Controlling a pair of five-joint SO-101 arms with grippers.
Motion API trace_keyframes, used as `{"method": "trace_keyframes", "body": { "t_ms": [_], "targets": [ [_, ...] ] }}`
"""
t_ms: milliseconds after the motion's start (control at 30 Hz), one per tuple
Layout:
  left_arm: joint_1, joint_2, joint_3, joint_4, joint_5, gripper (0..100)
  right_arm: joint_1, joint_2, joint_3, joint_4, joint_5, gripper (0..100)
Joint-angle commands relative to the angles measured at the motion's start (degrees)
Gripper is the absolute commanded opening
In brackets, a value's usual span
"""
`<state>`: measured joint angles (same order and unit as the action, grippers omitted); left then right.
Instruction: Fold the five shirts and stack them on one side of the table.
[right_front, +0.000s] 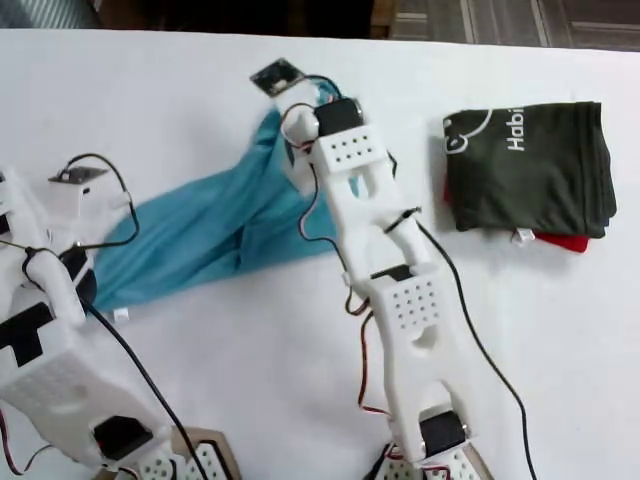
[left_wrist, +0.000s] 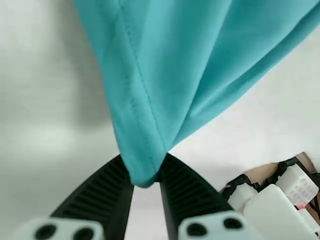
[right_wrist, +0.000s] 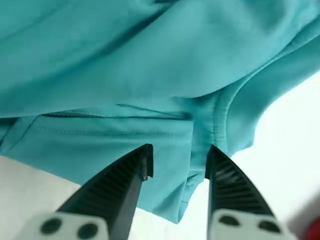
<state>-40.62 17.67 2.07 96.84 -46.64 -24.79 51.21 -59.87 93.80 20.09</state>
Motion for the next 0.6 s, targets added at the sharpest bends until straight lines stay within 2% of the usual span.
{"method": "trace_keyframes", "body": {
  "t_ms": [0,567],
  "targets": [
    [-0.1,-3.3,-0.5,-0.4,-0.1,3,0.6,0.7,0.9,-1.7,-0.3,18.0],
    [-0.2,-3.3,-0.1,-0.4,-0.1,3,2.0,8.7,0.4,-4.8,-0.3,17.7]
  ]
}}
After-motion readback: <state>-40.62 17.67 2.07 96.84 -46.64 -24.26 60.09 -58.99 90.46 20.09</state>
